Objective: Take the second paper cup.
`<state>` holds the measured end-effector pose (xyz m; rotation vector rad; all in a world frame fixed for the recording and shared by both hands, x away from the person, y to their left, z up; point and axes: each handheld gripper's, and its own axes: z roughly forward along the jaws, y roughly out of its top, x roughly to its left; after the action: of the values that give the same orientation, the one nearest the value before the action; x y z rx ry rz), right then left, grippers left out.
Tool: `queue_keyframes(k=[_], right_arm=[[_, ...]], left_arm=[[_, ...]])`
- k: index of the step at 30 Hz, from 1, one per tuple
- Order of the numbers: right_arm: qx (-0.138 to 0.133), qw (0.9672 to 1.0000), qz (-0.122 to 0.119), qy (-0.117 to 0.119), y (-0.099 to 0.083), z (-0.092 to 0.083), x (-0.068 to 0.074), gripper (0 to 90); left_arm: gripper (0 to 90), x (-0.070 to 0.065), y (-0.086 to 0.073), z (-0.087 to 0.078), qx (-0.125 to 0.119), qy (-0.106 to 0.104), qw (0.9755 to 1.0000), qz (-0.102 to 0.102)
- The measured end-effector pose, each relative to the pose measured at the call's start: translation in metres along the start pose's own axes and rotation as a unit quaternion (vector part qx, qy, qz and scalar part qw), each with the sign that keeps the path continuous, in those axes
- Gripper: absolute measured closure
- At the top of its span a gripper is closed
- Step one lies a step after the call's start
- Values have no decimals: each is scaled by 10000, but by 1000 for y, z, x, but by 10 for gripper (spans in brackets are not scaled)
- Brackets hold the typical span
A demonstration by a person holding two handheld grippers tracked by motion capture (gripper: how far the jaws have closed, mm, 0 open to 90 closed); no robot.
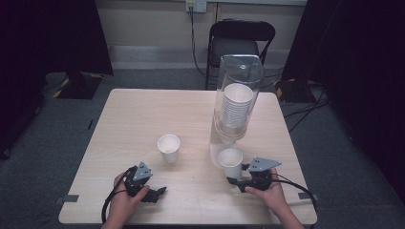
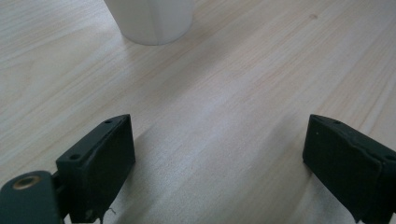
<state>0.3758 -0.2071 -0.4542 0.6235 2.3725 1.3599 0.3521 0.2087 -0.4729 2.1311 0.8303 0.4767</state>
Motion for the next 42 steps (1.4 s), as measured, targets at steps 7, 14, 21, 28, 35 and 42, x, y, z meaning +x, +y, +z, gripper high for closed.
queue_keyframes(k=[7,14,21,28,35,42], right_arm=[[272,9993,-173,208,1,9,5,353],[282,9988,-272,300,2,11,9,353],[-82,9981,-407,453,6,15,14,353],[-53,9952,-775,599,11,24,24,352],[22,9935,-942,632,13,29,28,351],[49,9924,-1059,620,14,29,28,350]], left_arm=[[87,0,0,0,1,-1,10000,2],[142,-3,3,-1,-136,-138,9996,-184],[163,-29,55,-16,-1032,-1089,9875,-485],[297,-35,95,-19,-941,-1480,9825,-633],[449,-44,113,-6,-436,-1612,9812,-970],[724,-49,115,10,-61,-1671,9806,-1021]])
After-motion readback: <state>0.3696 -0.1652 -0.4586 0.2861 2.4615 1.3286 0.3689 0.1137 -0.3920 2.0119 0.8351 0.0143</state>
